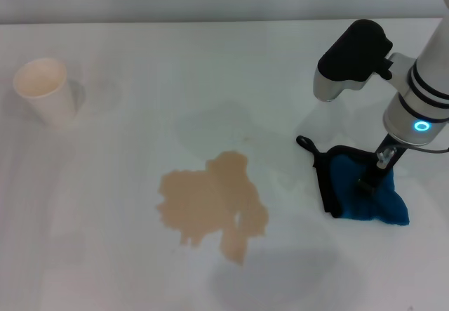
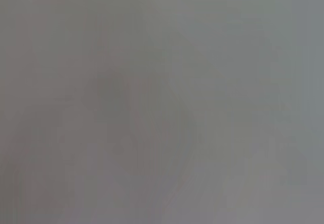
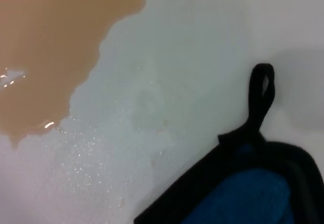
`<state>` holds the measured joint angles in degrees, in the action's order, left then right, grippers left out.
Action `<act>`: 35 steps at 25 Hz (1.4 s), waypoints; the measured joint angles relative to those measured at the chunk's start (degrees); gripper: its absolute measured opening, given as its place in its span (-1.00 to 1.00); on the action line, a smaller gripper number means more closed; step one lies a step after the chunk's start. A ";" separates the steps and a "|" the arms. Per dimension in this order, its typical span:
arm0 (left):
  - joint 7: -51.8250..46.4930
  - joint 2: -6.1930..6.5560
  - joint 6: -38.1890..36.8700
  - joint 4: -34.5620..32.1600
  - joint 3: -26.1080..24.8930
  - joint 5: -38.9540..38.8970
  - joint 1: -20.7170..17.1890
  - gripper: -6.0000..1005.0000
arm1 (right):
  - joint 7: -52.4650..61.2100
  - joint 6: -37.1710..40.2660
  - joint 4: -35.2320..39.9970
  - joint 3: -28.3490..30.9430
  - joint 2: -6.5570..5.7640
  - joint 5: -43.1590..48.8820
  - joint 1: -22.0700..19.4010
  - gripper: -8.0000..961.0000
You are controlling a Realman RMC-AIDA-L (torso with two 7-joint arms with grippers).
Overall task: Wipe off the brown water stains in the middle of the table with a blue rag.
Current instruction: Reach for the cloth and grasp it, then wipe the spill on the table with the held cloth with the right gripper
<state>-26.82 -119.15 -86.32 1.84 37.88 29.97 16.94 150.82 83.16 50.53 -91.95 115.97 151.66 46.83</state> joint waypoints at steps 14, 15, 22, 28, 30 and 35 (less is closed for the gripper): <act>0.01 0.06 -0.08 -0.25 -0.03 0.00 0.38 0.71 | -0.30 -3.16 0.33 -1.76 0.22 -5.04 0.40 -0.79; 0.01 0.06 -0.04 -0.37 -0.06 0.00 0.38 0.71 | -0.35 -3.57 0.24 -2.28 0.23 -6.42 0.55 -0.79; -0.10 0.06 0.27 -0.64 -0.10 0.00 0.72 0.71 | -0.51 -8.02 -0.11 -9.82 0.22 -15.12 1.71 -0.79; -0.28 0.06 0.32 -0.64 -0.09 0.00 1.00 0.71 | -0.58 -11.94 0.54 -17.09 0.21 -22.30 1.71 -0.79; -0.32 0.06 0.34 -0.63 -0.08 0.00 1.02 0.71 | -0.59 -12.19 1.50 -18.57 0.21 -23.65 1.09 -0.79; -0.41 -0.01 0.31 -0.61 0.11 0.17 1.12 0.71 | -0.71 -11.49 5.64 -20.65 0.20 -24.77 -1.91 -0.79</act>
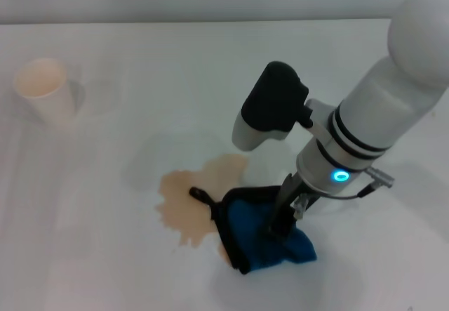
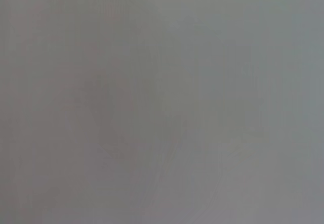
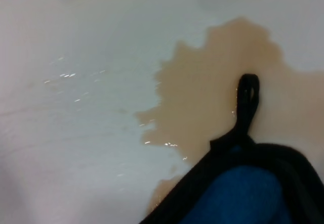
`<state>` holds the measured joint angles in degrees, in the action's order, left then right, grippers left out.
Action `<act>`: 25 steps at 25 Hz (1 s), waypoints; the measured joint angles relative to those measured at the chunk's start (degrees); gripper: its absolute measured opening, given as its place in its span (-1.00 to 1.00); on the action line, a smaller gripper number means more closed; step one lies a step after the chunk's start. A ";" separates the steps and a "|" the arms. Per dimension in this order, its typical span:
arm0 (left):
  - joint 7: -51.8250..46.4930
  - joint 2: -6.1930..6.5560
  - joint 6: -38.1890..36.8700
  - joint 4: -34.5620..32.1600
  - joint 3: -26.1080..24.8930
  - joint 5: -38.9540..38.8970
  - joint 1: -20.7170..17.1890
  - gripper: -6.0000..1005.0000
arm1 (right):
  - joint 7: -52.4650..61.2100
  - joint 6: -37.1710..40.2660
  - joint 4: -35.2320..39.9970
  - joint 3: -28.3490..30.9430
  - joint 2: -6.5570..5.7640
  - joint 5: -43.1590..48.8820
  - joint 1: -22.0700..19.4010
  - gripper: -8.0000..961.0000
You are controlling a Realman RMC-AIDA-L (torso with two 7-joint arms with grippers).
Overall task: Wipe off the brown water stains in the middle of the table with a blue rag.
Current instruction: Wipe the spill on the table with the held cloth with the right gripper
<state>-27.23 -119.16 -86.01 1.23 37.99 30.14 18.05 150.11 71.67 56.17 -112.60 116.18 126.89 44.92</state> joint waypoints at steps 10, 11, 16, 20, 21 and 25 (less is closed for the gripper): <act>-0.02 -0.02 -0.06 0.40 0.23 0.25 -0.01 0.71 | -0.48 -3.16 1.79 -8.05 -0.12 -7.35 -1.78 -0.84; -0.02 -0.02 -0.02 0.42 0.24 0.27 -0.02 0.71 | -0.54 -4.48 1.85 -9.00 -0.10 -8.19 -1.91 -0.85; -0.02 -0.02 0.03 0.44 0.24 0.31 0.24 0.71 | -0.70 -10.50 1.85 -12.00 0.02 -11.06 -2.09 -0.86; -0.02 -0.02 0.05 0.44 0.24 0.39 0.52 0.71 | -0.75 -14.42 1.83 -13.56 0.09 -12.07 -2.13 -0.87; -0.02 -0.02 0.05 0.44 0.24 0.42 0.54 0.71 | -0.76 -15.35 1.82 -13.80 0.11 -12.20 -2.06 -0.87; -0.02 -0.02 0.06 0.43 0.24 0.45 0.57 0.71 | -0.78 -18.59 1.64 -14.58 0.12 -12.40 -1.70 -0.87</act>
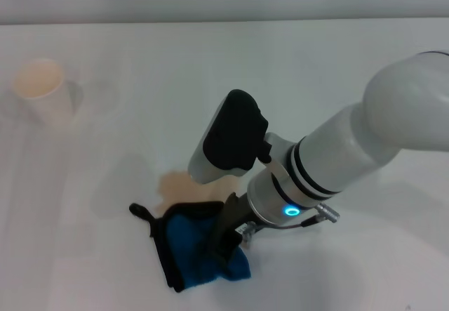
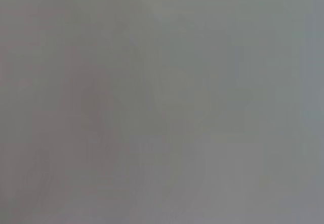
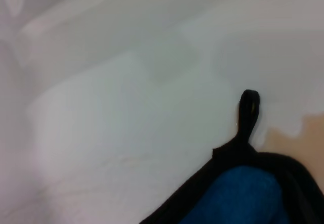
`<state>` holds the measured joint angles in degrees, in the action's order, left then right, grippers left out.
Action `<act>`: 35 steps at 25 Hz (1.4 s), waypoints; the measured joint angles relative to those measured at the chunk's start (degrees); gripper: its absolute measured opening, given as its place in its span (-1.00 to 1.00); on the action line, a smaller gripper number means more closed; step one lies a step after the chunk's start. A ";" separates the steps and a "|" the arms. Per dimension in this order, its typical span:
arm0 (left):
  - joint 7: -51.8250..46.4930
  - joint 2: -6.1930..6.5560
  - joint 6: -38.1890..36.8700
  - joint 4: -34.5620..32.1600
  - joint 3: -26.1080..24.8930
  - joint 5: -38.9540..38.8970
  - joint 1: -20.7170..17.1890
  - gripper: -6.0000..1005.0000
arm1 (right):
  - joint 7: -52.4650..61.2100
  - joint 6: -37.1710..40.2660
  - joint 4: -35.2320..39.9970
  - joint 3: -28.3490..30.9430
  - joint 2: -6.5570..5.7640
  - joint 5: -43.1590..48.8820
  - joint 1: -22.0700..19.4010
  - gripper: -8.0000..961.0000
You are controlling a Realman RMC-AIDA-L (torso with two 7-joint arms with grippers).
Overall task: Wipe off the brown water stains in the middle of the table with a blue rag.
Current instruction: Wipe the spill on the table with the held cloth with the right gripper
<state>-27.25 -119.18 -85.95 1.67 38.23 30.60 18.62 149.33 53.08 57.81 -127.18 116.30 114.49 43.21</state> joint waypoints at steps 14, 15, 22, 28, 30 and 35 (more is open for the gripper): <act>0.00 0.00 -0.01 0.00 0.00 -0.01 0.18 0.71 | -0.06 -11.62 -4.23 -3.21 -0.08 1.61 3.66 -0.87; 0.00 0.00 0.00 0.00 0.00 -0.01 0.22 0.71 | -0.06 -12.20 -4.72 -3.51 -0.08 1.73 4.14 -0.87; -0.01 -0.06 0.02 0.00 0.00 -0.02 0.28 0.71 | -0.10 -14.66 -6.51 -2.34 -0.13 5.36 5.25 -0.87; -0.08 -0.16 -0.18 0.00 0.00 -0.02 0.24 0.71 | -0.10 -15.35 -8.96 2.67 -0.33 9.66 5.24 -0.87; -0.09 -0.17 -0.22 0.00 0.00 -0.02 0.20 0.71 | -0.10 -15.43 -9.62 4.96 -0.48 11.38 4.98 -0.87; -0.09 -0.18 -0.32 0.06 0.00 -0.01 0.22 0.71 | -0.10 -15.76 -12.28 9.81 -0.54 15.15 4.55 -0.87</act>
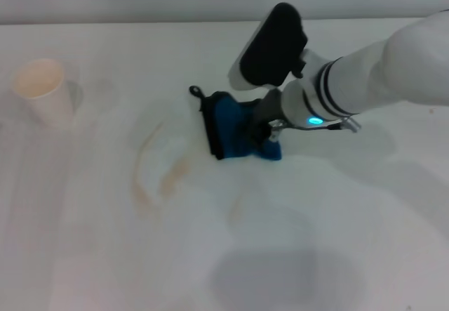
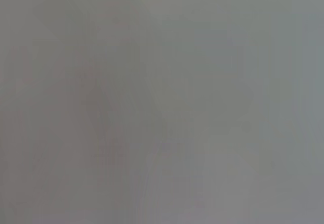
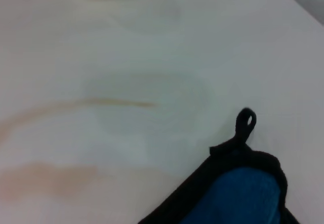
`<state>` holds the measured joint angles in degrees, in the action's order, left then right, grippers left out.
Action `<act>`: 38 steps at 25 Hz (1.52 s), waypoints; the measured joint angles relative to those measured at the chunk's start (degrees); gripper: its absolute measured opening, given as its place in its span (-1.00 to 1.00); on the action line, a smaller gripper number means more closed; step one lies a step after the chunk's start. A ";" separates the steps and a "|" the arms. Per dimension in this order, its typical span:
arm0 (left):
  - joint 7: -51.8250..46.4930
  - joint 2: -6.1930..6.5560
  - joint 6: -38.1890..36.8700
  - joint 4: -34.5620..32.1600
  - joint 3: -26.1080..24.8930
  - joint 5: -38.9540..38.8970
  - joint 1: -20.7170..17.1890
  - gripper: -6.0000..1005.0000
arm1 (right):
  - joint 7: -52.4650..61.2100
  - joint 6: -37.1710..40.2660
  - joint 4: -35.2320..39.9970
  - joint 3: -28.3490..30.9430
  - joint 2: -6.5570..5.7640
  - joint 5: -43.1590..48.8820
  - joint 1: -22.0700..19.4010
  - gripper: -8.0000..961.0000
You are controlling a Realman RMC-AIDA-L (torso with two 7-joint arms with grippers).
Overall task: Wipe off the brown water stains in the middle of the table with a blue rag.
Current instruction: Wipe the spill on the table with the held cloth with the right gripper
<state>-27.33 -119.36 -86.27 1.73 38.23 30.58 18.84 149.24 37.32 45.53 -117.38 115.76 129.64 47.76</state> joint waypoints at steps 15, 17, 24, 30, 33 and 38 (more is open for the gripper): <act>-0.06 -0.09 -0.13 0.03 0.00 0.27 0.24 0.71 | 0.00 -4.97 4.41 -11.65 0.44 -11.39 0.54 -0.87; -0.09 -0.08 -0.13 0.03 0.00 0.28 0.25 0.71 | 0.00 -4.90 5.75 -13.07 0.43 -12.86 0.49 -0.87; -0.16 -0.10 -0.13 0.09 0.00 0.28 0.25 0.71 | 0.00 -3.71 9.85 -18.17 0.43 -16.67 -0.49 -0.87; -0.17 -0.12 -0.13 0.69 0.00 0.33 0.55 0.71 | 0.00 -4.43 11.44 -21.33 0.43 -18.26 -0.58 -0.87; -0.18 -0.14 -0.13 0.79 0.00 0.35 0.57 0.71 | 0.00 -7.99 11.47 -22.85 0.43 -19.08 -0.58 -0.87; -0.18 -0.16 -0.12 1.29 0.00 0.36 0.69 0.71 | 0.00 -15.65 9.65 -24.84 0.43 -20.83 -0.59 -0.87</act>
<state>-27.51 -119.52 -86.39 3.02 38.23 30.94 19.53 149.24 21.67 55.18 -142.22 116.19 108.80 47.17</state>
